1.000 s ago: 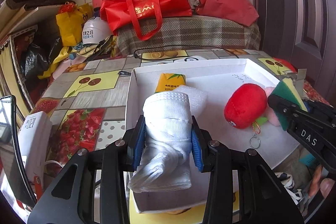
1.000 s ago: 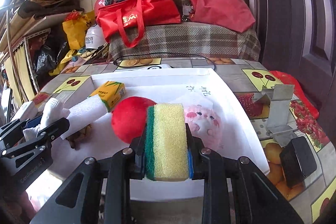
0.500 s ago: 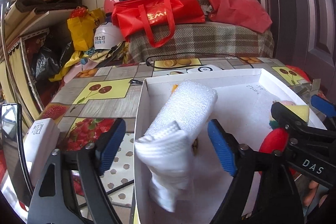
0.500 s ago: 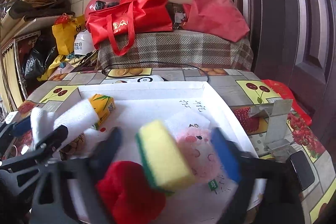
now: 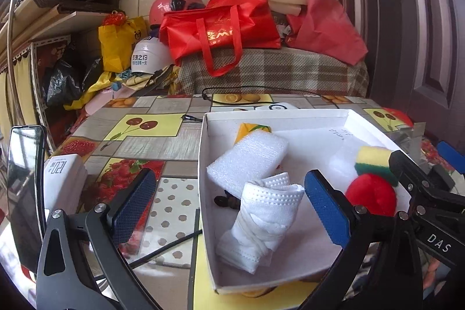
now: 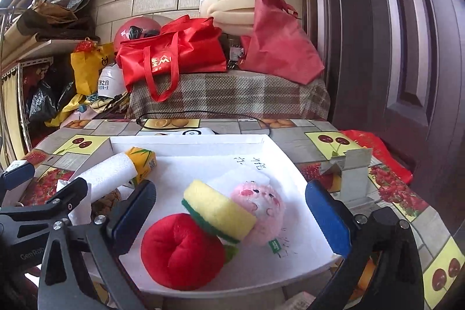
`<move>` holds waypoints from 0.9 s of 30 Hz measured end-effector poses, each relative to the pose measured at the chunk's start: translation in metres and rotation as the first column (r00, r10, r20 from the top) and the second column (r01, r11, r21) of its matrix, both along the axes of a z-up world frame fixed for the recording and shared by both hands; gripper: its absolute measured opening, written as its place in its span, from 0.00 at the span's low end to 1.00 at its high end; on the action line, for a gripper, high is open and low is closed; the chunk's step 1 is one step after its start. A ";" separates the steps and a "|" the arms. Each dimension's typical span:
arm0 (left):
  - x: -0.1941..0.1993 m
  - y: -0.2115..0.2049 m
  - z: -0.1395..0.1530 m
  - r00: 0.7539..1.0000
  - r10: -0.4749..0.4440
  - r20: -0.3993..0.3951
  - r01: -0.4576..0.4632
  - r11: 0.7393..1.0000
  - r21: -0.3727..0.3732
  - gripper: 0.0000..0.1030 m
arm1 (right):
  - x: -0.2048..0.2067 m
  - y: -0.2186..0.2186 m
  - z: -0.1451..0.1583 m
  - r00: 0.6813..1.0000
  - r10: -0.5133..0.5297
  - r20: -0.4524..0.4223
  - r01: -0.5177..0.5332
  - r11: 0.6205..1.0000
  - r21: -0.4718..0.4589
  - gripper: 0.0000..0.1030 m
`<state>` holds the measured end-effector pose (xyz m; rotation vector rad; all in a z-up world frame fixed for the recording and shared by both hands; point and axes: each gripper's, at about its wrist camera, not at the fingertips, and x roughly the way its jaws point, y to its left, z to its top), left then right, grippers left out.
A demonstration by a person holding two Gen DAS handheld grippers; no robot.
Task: Organize soft objects
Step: 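Release the white cloth into the box with the left tool while the right drops the sponge, then grasp the round foam pad with the left tool while the right grasps the pink pack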
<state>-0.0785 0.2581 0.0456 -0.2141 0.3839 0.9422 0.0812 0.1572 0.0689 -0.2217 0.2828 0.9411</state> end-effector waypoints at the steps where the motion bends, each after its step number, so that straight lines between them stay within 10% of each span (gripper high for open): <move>1: -0.006 -0.007 0.001 0.999 -0.031 0.010 0.031 0.999 0.011 1.00 | -0.003 -0.005 0.000 1.000 0.000 0.007 0.000 1.000 -0.004 1.00; 10: -0.054 -0.081 0.006 0.932 -0.363 -0.011 0.363 0.929 0.068 1.00 | 0.010 -0.073 0.000 0.998 0.045 -0.053 -0.043 0.999 0.025 1.00; 15: -0.068 -0.124 0.000 0.795 -0.603 -0.072 0.604 0.797 -0.007 1.00 | 0.031 -0.119 -0.002 0.995 0.002 -0.102 -0.001 1.000 0.011 1.00; 22: -0.079 -0.190 -0.014 0.528 -0.841 -0.121 0.822 0.542 -0.176 1.00 | 0.056 -0.135 -0.018 0.962 0.094 -0.256 -0.121 0.988 -0.093 1.00; 27: -0.077 -0.220 -0.019 0.437 -0.876 -0.204 0.860 0.474 -0.189 1.00 | 0.041 -0.097 -0.027 0.965 0.147 -0.215 -0.197 0.952 -0.233 0.99</move>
